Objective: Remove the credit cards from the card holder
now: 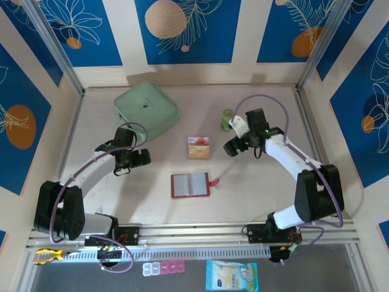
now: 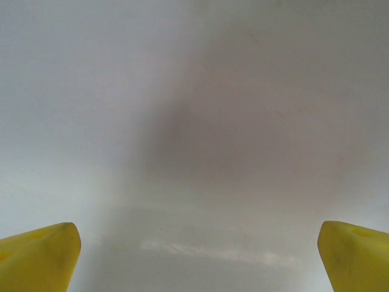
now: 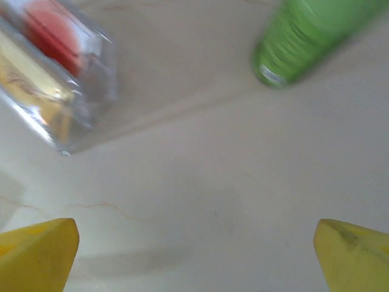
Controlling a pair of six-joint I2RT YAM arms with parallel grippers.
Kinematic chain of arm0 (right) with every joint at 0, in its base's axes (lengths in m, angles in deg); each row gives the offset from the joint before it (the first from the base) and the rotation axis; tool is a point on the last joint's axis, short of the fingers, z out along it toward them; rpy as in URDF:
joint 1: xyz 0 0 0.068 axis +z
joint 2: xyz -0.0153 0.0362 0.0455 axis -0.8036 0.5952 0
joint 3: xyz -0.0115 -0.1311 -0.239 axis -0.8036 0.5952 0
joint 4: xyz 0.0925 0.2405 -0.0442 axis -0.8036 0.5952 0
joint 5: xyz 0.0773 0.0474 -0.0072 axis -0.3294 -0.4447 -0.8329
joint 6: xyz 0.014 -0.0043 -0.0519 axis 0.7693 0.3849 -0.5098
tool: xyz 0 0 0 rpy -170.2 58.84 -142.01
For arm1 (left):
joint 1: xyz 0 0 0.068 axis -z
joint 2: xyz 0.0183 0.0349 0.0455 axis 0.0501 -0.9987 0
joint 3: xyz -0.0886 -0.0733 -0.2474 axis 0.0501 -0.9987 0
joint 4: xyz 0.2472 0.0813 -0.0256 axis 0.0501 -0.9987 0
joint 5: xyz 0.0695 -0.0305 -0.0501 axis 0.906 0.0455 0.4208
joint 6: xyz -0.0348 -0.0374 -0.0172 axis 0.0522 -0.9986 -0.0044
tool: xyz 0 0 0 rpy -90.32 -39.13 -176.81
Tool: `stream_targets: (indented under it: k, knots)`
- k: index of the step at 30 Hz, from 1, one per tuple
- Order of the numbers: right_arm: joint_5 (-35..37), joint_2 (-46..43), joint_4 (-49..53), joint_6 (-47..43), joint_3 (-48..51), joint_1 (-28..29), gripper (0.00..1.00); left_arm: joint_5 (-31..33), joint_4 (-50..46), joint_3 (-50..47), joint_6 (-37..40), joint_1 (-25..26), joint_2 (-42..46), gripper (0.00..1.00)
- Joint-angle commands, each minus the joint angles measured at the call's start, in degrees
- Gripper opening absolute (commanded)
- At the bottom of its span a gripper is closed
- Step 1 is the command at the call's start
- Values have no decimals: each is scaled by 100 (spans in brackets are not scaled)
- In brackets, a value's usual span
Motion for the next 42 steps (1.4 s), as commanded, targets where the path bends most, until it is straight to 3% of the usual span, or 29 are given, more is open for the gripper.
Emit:
stream_targets:
  k: [1,4,8,14,18,20,24,27,31,33,34,36,42]
  knots:
    - [-64,-487,-1530,1108,790,-414,99,1120,531,6,457,-71,29,99]
    - [-132,-738,-2567,1658,1580,-840,99,1904,805,-64,662,-71,125,100]
    - [-20,-891,-3623,2013,2249,-1158,99,2295,1764,-443,1456,-138,295,100]
    - [164,-776,-5232,2112,2903,-1311,99,2180,4638,-1527,2531,-139,307,99]
    - [62,-518,-5824,2171,2992,-1329,99,1853,6649,-2125,2935,-210,-245,99]
    - [-96,-393,-5839,2249,2905,-1367,99,1723,6587,-1993,2994,-237,-381,99]
    - [-195,-74,-6385,2322,2965,-1342,99,1429,7603,-2165,3318,-308,-718,99]
    - [-117,203,-6439,2205,2886,-1232,99,1213,7863,-2158,3203,-459,-1034,99]
    - [-221,547,-6896,2254,2961,-1290,99,446,7605,-2128,3047,-750,-1017,99]
    - [-213,514,-6731,2312,2931,-1345,99,73,8255,-2364,3089,-833,-1284,99]
    - [-207,566,-6888,2318,2958,-1333,99,55,8563,-2432,3122,-834,-1344,99]
    - [-209,533,-6779,2317,2929,-1343,99,-17,8112,-2302,3074,-850,-1279,99]
    - [-214,534,-6839,2321,2957,-1340,99,-16,8328,-2369,3092,-872,-1294,100]
